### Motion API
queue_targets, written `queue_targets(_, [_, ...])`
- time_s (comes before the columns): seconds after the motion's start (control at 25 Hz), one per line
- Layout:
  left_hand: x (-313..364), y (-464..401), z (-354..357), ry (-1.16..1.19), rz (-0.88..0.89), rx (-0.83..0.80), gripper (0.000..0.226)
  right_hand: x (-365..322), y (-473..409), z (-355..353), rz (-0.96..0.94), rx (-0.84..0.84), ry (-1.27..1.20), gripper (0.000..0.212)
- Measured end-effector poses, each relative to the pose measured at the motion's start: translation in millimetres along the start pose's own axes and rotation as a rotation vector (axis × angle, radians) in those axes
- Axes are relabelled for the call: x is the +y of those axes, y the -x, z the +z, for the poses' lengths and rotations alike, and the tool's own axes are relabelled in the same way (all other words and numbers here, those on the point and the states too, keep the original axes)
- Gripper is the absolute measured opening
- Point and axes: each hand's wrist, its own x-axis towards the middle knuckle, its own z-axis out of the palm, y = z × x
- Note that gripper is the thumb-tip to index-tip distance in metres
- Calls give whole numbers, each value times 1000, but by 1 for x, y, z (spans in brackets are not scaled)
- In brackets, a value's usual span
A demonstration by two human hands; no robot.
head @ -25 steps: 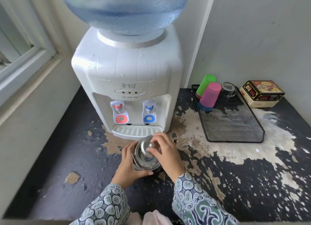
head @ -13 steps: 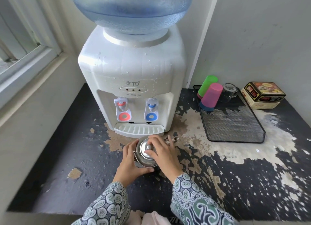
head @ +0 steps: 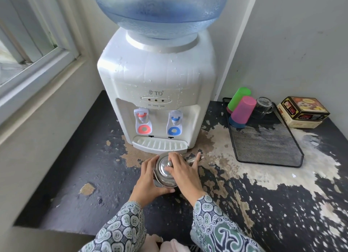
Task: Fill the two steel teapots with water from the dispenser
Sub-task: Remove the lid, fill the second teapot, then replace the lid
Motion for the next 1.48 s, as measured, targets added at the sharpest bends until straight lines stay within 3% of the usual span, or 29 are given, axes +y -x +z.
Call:
queue_targets(0.16, [0, 0, -1, -20, -14, 2, 115, 1, 0, -6, -85, -65, 68, 38])
queue_targets(0.48, [-2, -1, -1, -65, 31, 45, 112, -2, -3, -8, -90, -177, 66, 37])
queue_targets(0.64, [1, 1, -3, -127, 123, 37, 106, 9, 8, -8, -100, -94, -173, 37])
queue_targets(0.84, [12, -2, -17, -382, 191, 36, 104, 16, 22, -2, -92, 57, -277, 59])
queue_targets(1.0, [26, -8, -26, -310, 113, 8, 99, 20, 17, -18, 25, -11, -445, 81])
queue_targets(1.12, [34, -17, -30, -142, -9, 118, 69, 26, 5, -30, 46, -90, -420, 69])
queue_targets(1.28, [39, -12, -24, -85, -26, 105, 18, 28, -1, -33, 71, -49, -383, 29])
queue_targets(1.48, [51, -1, -23, -211, 60, 176, 22, 25, 0, -41, 83, -80, -405, 13])
